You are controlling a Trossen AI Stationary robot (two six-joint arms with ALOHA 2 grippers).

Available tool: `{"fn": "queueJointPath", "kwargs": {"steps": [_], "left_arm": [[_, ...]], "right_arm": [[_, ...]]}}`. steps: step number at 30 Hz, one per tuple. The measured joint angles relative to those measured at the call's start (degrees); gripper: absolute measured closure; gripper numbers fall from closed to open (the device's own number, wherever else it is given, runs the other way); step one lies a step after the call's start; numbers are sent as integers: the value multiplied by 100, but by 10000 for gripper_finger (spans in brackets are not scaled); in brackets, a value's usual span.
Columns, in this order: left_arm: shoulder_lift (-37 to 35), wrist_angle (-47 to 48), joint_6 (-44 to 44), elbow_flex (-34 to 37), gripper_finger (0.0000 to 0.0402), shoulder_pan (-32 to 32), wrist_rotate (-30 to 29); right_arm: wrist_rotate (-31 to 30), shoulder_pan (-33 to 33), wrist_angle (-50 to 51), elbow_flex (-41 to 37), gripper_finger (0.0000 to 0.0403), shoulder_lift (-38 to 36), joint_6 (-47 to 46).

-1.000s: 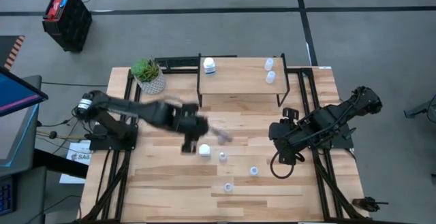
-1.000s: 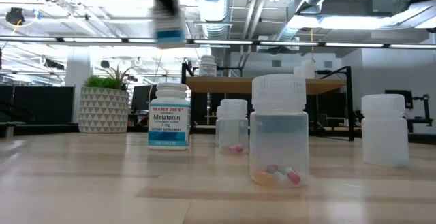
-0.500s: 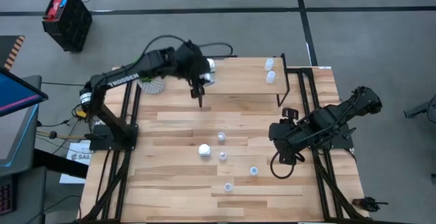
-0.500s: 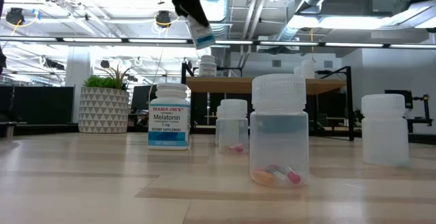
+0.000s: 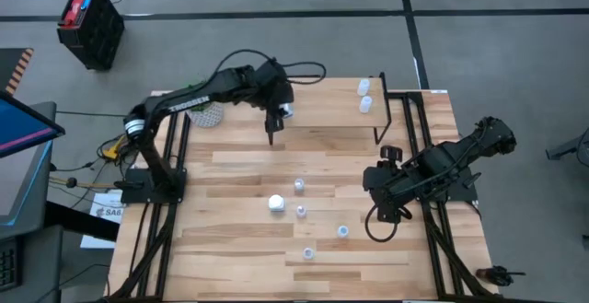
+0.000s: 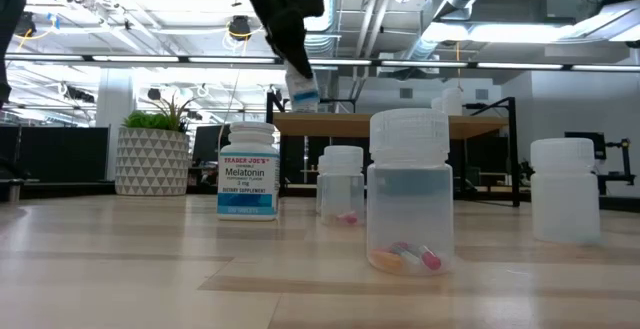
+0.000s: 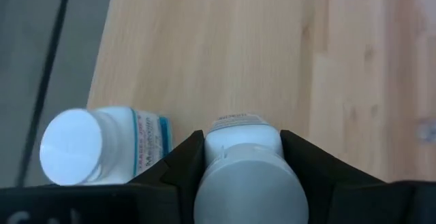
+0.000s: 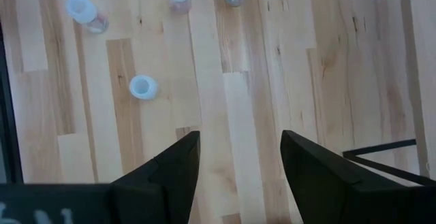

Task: Pick and place medicine bottles onto shelf by color
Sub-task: Put the bottom big white pill bottle on the shelf aligned with the other big white pill bottle, then put the big white pill bottle on the shelf aligned with the other big white pill bottles

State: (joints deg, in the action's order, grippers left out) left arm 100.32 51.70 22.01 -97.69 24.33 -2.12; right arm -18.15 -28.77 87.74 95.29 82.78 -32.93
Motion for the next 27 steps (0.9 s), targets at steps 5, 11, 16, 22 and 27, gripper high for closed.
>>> {"fn": "queueJointPath", "kwargs": {"steps": [5,11,16,22,27], "left_arm": [[15,-73,350,-2,255,-46,-127],[12,-238,464,-57,229,-119,-605],[14,-211,525,-57,200,-130,-634],[14,-177,556,-57,176,-134,-624],[12,-191,752,-80,167,-150,-770]], "right_arm": [[0,2,11,0,177,0,0],[0,2,7,0,177,0,-4],[0,0,0,0,177,0,-9],[0,2,0,0,177,0,-22],[0,1,-3,0,177,0,-22]]}}
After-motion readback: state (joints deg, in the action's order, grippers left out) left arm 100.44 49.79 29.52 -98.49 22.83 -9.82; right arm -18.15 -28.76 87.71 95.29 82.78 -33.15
